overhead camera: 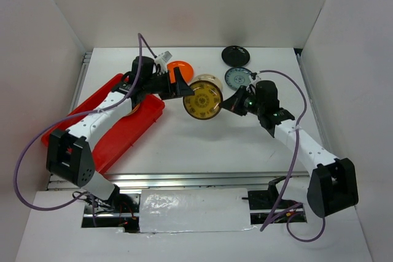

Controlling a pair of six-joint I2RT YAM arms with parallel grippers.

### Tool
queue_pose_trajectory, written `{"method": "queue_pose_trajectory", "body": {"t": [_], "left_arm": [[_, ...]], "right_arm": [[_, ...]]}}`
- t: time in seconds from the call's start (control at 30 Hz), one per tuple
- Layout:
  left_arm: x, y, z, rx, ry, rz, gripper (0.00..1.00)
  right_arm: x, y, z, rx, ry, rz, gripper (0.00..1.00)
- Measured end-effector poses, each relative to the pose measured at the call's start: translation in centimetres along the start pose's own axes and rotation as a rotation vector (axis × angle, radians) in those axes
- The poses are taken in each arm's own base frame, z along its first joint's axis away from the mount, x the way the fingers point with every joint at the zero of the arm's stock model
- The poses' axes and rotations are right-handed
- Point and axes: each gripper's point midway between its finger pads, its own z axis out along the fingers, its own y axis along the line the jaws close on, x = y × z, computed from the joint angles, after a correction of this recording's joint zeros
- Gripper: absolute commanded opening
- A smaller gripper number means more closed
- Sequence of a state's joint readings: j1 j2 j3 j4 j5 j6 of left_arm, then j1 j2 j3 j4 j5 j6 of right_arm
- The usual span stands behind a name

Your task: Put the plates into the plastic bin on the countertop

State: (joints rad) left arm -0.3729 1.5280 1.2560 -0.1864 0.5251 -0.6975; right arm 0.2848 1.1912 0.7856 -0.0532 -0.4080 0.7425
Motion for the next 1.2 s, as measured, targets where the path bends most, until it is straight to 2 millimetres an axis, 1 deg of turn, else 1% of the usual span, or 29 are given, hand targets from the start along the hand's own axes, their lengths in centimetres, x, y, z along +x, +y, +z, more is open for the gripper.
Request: {"method": "queue_pose_trajectory", "body": {"t": [0.03,0.07,0.1,0.17,0.2,0.23,0.27,0.3,0.33,0.37,0.4,0.43,0.5,0.53,0.6,0.67,0.73,0.77,0.8,0.83,0.9,0.97,1.03,1.07,1.1,1.13,1.2], "left_arm": [[0.0,0.0,0.2,-0.013,0.003,0.008,0.83],[0.0,0.1,0.4,-0.026,0.004,0.013,0.75],[0.0,0.2,0.8,-0.041,0.010,0.015,0.68],[0.6,0.7,1.5,-0.070,0.031,0.015,0.50],[0.9,1.0,1.9,-0.086,0.043,0.016,0.17],[1.2,1.3,2.2,-0.099,0.056,0.007,0.06],[1.5,0.7,2.3,-0.067,0.077,-0.003,0.00],[1.2,0.0,2.2,-0.050,0.077,0.001,0.00],[1.0,0.0,2.2,-0.072,0.064,0.016,0.00],[0.8,0.0,2.2,-0.084,0.057,0.025,0.00],[0.7,0.5,2.2,-0.117,0.048,0.023,0.00],[0.5,1.4,2.1,-0.168,0.032,0.013,0.00],[-0.5,4.2,1.0,-0.284,-0.017,-0.039,0.00],[-1.3,6.1,0.1,-0.353,-0.058,-0.087,0.00],[-3.2,10.8,-3.3,-0.483,-0.174,-0.199,0.00],[-4.8,16.9,-8.7,-0.631,-0.327,-0.356,0.00],[-5.2,21.8,-14.0,-0.754,-0.466,-0.491,0.00],[-5.1,22.9,-15.3,-0.784,-0.499,-0.524,0.00],[-4.9,24.8,-17.6,-0.840,-0.557,-0.582,0.00],[-4.8,25.6,-18.6,-0.867,-0.583,-0.613,0.00],[-4.9,26.6,-18.9,-0.887,-0.589,-0.639,0.00],[-5.1,27.5,-18.5,-0.896,-0.577,-0.660,0.00],[-5.0,28.8,-17.5,-0.901,-0.550,-0.687,0.00],[-4.7,29.5,-17.1,-0.907,-0.536,-0.698,0.07],[-4.3,30.2,-16.7,-0.916,-0.517,-0.712,0.18],[-3.8,30.8,-16.4,-0.926,-0.498,-0.725,0.38],[-3.5,31.3,-15.8,-0.921,-0.481,-0.738,0.63]], "right_arm": [[-0.1,0.5,0.2,-0.020,0.006,-0.008,0.00],[-0.1,0.9,0.3,-0.036,0.011,-0.014,0.00],[-0.1,1.3,0.5,-0.052,0.016,-0.020,0.00],[0.1,2.0,0.8,-0.078,0.034,-0.030,0.00],[0.2,2.3,1.0,-0.087,0.044,-0.033,0.00],[0.3,2.6,1.1,-0.094,0.051,-0.037,0.01],[0.2,1.6,1.4,-0.050,0.047,-0.037,0.37],[0.5,0.9,1.7,-0.029,0.064,-0.008,0.58],[0.6,0.8,2.0,-0.030,0.070,-0.004,0.84],[0.7,1.0,2.1,-0.036,0.078,-0.004,1.00],[0.6,1.1,2.1,-0.035,0.073,-0.004,1.00],[0.3,1.2,2.1,-0.036,0.066,-0.009,1.00],[-1.0,0.8,2.0,-0.018,0.028,0.003,1.00],[-2.1,0.1,1.9,0.004,-0.001,0.019,1.00],[-4.1,-1.6,1.7,0.053,-0.056,0.051,1.00],[-5.3,-3.6,1.7,0.105,-0.088,0.089,1.00],[-5.5,-4.7,1.9,0.129,-0.089,0.109,1.00],[-5.4,-4.9,2.0,0.133,-0.083,0.112,1.00],[-5.3,-5.0,2.1,0.134,-0.078,0.114,1.00],[-5.2,-5.1,2.2,0.136,-0.073,0.116,1.00],[-5.0,-5.3,2.4,0.138,-0.064,0.119,1.00],[-4.7,-5.5,2.6,0.140,-0.054,0.124,1.00],[-4.6,-5.7,2.7,0.140,-0.045,0.127,1.00],[-4.5,-5.8,2.8,0.140,-0.041,0.129,1.00],[-4.5,-5.8,2.8,0.139,-0.039,0.129,1.00],[-4.5,-5.9,2.7,0.139,-0.038,0.131,1.00],[-4.7,-6.0,2.6,0.137,-0.039,0.135,1.00]]}}
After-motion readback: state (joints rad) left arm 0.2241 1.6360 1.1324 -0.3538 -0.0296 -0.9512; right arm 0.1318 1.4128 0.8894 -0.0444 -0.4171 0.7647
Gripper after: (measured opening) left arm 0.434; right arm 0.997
